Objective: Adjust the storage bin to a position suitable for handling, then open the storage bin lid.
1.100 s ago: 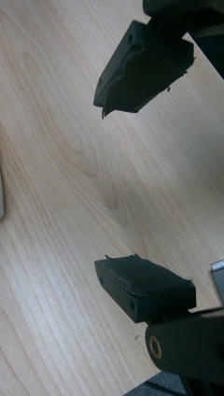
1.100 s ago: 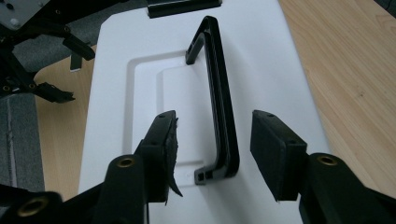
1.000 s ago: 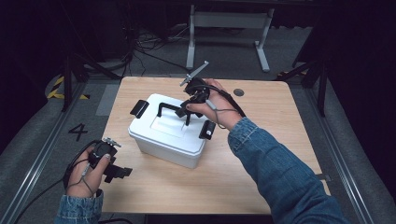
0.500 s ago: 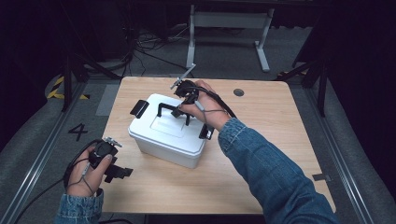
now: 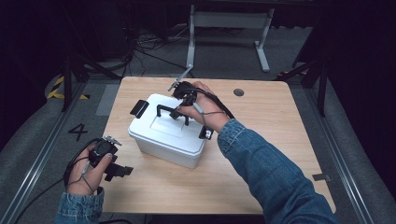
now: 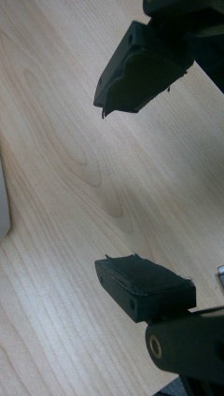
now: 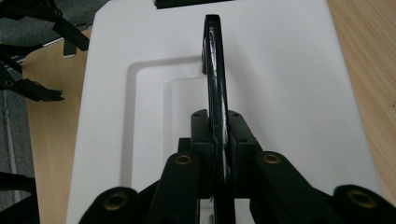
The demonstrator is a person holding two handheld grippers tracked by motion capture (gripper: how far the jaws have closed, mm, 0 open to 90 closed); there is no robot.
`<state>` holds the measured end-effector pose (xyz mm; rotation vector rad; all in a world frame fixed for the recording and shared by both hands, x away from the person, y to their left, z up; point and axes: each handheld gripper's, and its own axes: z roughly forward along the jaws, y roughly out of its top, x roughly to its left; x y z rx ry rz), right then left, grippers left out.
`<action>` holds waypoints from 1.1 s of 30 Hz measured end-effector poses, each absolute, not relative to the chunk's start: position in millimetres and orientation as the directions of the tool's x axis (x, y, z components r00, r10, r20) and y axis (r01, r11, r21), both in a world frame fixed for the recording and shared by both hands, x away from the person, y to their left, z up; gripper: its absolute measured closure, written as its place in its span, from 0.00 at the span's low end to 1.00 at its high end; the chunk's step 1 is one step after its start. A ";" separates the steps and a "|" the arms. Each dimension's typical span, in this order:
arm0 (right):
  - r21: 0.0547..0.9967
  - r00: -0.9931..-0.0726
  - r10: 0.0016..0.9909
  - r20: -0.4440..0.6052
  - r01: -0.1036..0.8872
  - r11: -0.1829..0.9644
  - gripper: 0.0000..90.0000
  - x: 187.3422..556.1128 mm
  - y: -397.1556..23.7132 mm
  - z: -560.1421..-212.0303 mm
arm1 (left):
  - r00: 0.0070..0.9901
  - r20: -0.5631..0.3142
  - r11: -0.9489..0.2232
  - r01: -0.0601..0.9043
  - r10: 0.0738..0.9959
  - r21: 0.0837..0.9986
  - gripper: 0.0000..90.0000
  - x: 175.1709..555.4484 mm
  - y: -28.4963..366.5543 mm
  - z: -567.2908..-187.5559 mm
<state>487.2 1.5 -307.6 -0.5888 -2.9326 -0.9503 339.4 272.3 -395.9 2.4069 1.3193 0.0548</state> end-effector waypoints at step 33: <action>0.715 -0.947 0.316 0.065 0.265 0.647 0.93 461.9 -52.1 -228.0 | 0.552 -0.136 -0.480 0.803 0.823 0.354 0.22 338.3 271.2 -397.3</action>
